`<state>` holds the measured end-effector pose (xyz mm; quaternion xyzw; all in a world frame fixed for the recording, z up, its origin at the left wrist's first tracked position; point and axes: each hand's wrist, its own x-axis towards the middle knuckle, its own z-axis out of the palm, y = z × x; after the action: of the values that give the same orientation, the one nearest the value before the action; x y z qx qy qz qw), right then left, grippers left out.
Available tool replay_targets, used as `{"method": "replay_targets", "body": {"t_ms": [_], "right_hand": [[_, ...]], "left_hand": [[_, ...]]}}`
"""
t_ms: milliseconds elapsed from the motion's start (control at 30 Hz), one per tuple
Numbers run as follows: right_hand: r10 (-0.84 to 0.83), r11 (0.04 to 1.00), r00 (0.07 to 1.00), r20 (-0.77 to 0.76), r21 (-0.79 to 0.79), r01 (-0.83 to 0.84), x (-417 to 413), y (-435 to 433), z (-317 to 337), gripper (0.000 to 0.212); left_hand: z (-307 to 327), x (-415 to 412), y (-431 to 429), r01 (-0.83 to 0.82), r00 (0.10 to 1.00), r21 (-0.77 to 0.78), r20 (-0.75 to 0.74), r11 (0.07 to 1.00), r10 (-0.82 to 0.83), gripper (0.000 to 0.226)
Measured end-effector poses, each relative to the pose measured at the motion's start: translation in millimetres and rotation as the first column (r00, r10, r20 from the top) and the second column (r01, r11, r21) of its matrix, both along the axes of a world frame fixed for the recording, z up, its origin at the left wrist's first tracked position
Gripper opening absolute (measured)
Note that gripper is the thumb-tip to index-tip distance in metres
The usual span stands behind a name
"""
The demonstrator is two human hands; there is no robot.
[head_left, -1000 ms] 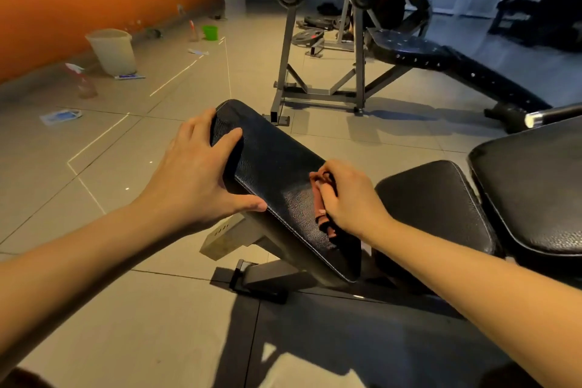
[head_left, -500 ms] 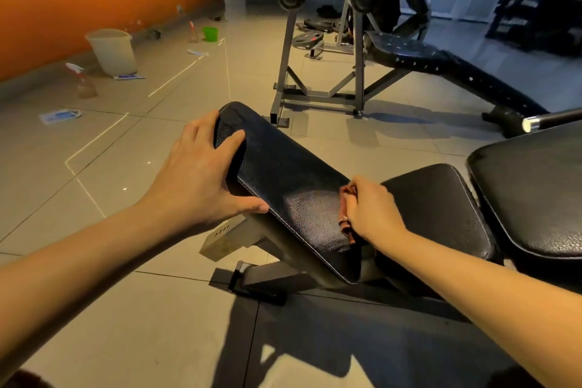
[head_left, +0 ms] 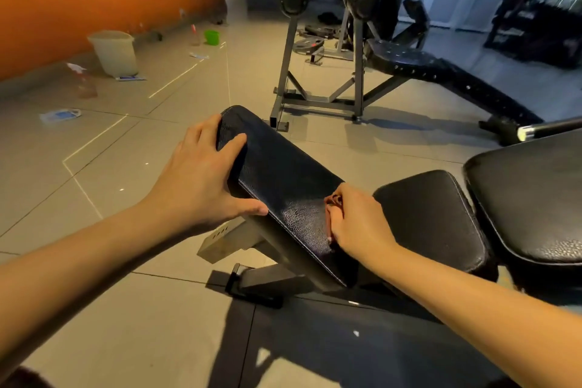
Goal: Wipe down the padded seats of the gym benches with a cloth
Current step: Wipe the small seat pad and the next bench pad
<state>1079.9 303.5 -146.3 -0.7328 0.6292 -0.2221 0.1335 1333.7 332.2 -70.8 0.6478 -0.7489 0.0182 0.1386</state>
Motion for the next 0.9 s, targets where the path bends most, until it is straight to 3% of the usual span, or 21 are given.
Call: {"method": "replay_targets", "body": {"t_ms": [100, 133, 200, 300, 367, 433, 500, 633, 667, 800, 833, 900], "right_hand": [[0.319, 0.947, 0.940, 0.117, -0.083, -0.311, 32.6, 30.9, 17.6, 0.010], [0.348, 0.936, 0.932, 0.101, -0.090, -0.340, 32.2, 30.5, 16.6, 0.009], [0.219, 0.975, 0.974, 0.062, -0.061, -0.215, 12.4, 10.6, 7.3, 0.004], [-0.044, 0.998, 0.995, -0.086, 0.046, 0.048, -18.1, -11.1, -2.5, 0.013], [0.019, 0.999, 0.999, -0.032, 0.041, -0.018, -7.3, 1.9, 2.3, 0.011], [0.232, 0.972, 0.969, 0.079, 0.018, -0.234, 15.6, 27.7, 13.4, 0.006], [0.337, 0.941, 0.938, 0.077, -0.002, -0.338, 16.6, 34.9, 12.3, 0.005], [0.000, 0.998, 0.999, -0.052, 0.070, 0.003, -21.5, 0.6, -1.8, 0.010], [-0.020, 0.998, 0.999, -0.044, 0.067, 0.023, -21.6, 3.7, -4.0, 0.009], [0.293, 0.956, 0.952, 0.087, 0.003, -0.294, 7.8, 37.8, 2.0, 0.005], [0.290, 0.956, 0.953, 0.090, 0.014, -0.292, 4.6, 35.0, 1.3, 0.006], [0.113, 0.992, 0.992, 0.049, 0.051, -0.116, -10.0, 16.4, -1.0, 0.007]], "left_hand": [[2.6, -2.2, -0.2, -0.010, 1.000, 0.017, 0.003, 1.000, 0.009, 0.130], [3.0, -3.1, -0.2, -0.012, 1.000, 0.025, 0.003, 1.000, 0.012, 0.129], [3.1, -3.8, -0.2, -0.010, 1.000, 0.030, 0.004, 0.999, 0.010, 0.129], [1.8, -2.1, 0.7, 0.004, 1.000, 0.015, 0.009, 1.000, -0.004, 0.129], [0.3, -0.4, -0.9, -0.001, 1.000, 0.015, 0.008, 1.000, 0.001, 0.128], [0.8, 0.3, -1.6, -0.004, 1.000, 0.012, 0.011, 1.000, 0.004, 0.127], [1.3, -0.2, -1.3, 0.007, 1.000, 0.015, 0.005, 1.000, -0.007, 0.128], [1.5, -0.4, -1.0, 0.007, 1.000, 0.019, 0.017, 1.000, -0.007, 0.129], [0.9, -0.4, -0.9, 0.006, 1.000, 0.016, 0.021, 1.000, -0.006, 0.129], [1.5, -0.5, -3.4, 0.008, 1.000, 0.005, 0.023, 1.000, -0.009, 0.131], [0.9, -0.3, -3.8, 0.012, 1.000, 0.011, 0.024, 1.000, -0.012, 0.131], [-0.4, 1.4, -5.2, 0.017, 1.000, 0.011, 0.023, 1.000, -0.017, 0.131]]}}
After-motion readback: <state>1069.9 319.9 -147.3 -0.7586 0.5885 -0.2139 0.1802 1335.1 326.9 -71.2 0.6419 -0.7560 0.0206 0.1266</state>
